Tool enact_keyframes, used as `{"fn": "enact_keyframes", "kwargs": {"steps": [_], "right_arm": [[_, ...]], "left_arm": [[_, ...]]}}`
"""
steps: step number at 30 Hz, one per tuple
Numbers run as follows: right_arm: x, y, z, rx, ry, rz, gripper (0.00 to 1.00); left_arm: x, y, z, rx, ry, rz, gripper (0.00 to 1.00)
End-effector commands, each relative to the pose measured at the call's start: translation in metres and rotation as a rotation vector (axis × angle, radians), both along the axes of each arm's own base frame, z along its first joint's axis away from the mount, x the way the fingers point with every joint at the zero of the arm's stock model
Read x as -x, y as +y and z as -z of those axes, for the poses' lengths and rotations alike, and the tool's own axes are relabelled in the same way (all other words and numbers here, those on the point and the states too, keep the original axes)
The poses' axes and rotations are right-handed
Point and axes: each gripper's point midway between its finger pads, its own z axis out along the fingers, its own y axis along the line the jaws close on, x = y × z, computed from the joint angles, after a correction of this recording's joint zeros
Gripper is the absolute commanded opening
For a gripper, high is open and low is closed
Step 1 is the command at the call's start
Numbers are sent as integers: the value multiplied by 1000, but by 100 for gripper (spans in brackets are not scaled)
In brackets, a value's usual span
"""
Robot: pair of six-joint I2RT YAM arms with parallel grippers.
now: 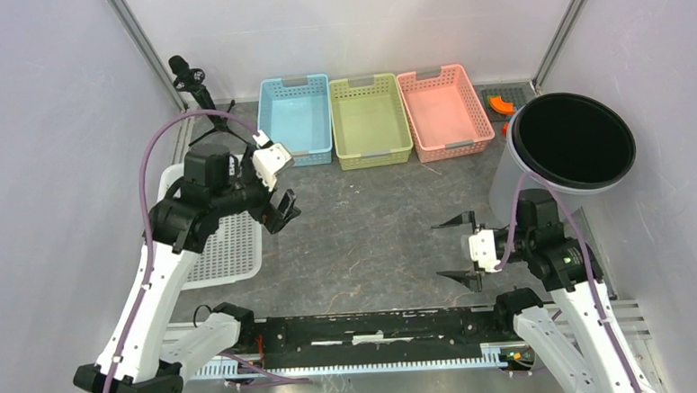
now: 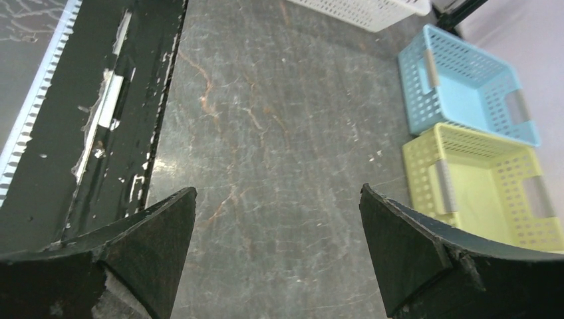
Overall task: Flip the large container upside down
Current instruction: Adjust the container at the center of the board.
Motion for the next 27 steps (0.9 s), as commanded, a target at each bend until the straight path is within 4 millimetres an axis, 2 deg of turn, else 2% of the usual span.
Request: {"fn": "enact_keyframes", "kwargs": {"steps": [1,6,11,15,21,27], "right_arm": [[-6,0,19,5,-5,3,98],[-17,1,34,5,34,36,98],[-19,1,41,4,39,42,98],[-19,1,43,4,36,43,98],[-21,0,47,10,32,53,98],[-21,0,48,10,29,57,98]], "left_arm": [[-15,13,-12,-39,-191,-48,100],[-16,22,23,-95,-192,-62,100],[-37,54,60,-217,-172,-253,100],[-47,75,76,-285,-167,-374,100],[-48,83,96,-324,-116,-420,100],[-35,85,118,-326,-82,-411,100]]}}
